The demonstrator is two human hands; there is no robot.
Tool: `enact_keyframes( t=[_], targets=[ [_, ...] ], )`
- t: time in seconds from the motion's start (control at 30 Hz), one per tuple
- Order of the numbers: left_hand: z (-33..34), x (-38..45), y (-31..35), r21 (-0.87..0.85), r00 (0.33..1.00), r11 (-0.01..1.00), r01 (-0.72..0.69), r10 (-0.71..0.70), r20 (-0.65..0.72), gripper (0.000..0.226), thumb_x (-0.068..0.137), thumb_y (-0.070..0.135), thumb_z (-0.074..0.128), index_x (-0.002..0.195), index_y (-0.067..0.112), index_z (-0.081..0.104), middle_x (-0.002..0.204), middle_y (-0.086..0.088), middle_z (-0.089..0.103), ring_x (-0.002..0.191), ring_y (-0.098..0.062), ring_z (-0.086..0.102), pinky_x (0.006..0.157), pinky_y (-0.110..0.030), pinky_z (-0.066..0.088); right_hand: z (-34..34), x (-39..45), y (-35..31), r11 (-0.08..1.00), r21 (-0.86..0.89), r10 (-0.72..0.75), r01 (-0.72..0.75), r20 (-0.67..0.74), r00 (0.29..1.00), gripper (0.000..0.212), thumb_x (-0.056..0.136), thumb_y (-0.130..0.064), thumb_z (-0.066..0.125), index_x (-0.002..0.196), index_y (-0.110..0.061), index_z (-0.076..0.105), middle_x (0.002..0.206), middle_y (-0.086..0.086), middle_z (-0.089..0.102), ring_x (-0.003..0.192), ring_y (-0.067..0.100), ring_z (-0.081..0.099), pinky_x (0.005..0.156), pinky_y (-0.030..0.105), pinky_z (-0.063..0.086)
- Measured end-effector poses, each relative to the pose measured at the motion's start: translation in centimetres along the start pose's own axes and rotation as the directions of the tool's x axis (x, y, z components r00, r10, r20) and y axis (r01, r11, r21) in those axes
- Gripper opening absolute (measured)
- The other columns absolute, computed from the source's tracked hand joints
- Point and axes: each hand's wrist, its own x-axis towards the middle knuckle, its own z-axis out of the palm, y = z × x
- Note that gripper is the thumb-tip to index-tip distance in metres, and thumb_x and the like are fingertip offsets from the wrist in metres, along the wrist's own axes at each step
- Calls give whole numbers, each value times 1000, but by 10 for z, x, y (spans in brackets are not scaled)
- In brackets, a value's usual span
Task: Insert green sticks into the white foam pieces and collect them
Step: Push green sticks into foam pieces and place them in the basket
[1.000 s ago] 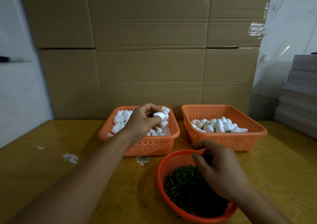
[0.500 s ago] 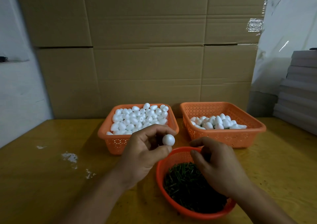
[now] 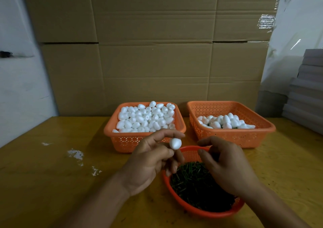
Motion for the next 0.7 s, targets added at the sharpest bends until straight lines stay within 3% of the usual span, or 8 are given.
enact_keyframes(
  t=[0.07, 0.2, 0.3, 0.4, 0.53, 0.7],
  targets=[
    [1, 0, 1, -55, 1000, 998, 6, -7, -20, 26, 90, 21, 55, 111, 16, 69, 81, -16, 64, 61, -19, 55, 51, -26, 40, 1, 0, 0, 1000, 2, -1, 1, 11, 1000, 17, 95, -23, 66, 112, -26, 68, 71, -3, 70, 58, 9, 66, 54, 27, 56],
    [6, 2, -5, 136, 997, 990, -23, 33, -71, 15, 91, 28, 59, 100, 24, 69, 76, -7, 63, 59, -17, 53, 51, -24, 39, 0, -1, -2, 998, -60, -28, 33, 85, 996, 8, 93, -23, 69, 97, -29, 74, 72, -11, 70, 63, 2, 65, 57, 19, 52],
    [7, 2, -10, 254, 996, 965, -64, 76, -39, 24, 95, 24, 57, 116, 32, 65, 80, -4, 65, 63, -17, 56, 57, -26, 45, -2, -2, -4, 984, -162, -36, 74, 227, 973, 9, 93, -30, 68, 89, -29, 76, 77, -13, 72, 69, 2, 66, 64, 25, 56],
    [6, 2, -13, 317, 996, 945, -87, 94, -7, 40, 97, 24, 57, 136, 30, 51, 96, -3, 71, 72, -17, 63, 65, -29, 50, -1, -3, -7, 923, -372, 39, 97, 341, 939, 27, 94, -52, 59, 92, -28, 72, 85, -8, 70, 75, 8, 65, 71, 35, 57],
    [5, 4, -16, 350, 992, 931, -100, 122, -41, 28, 95, 20, 60, 122, 20, 57, 113, -4, 72, 87, -21, 71, 68, -26, 50, 5, -5, -12, 839, -533, 156, 105, 420, 894, 44, 85, -70, 57, 90, -26, 63, 85, -7, 65, 79, 12, 63, 72, 36, 55],
    [3, 4, -17, 270, 986, 957, -106, 136, -95, 27, 88, 15, 65, 114, 22, 69, 93, -2, 69, 79, -17, 65, 66, -25, 50, 12, -4, -20, 842, -522, 169, 133, 490, 855, 34, 89, -54, 61, 107, -26, 70, 99, -7, 69, 91, 16, 66, 80, 37, 58]
  ],
)
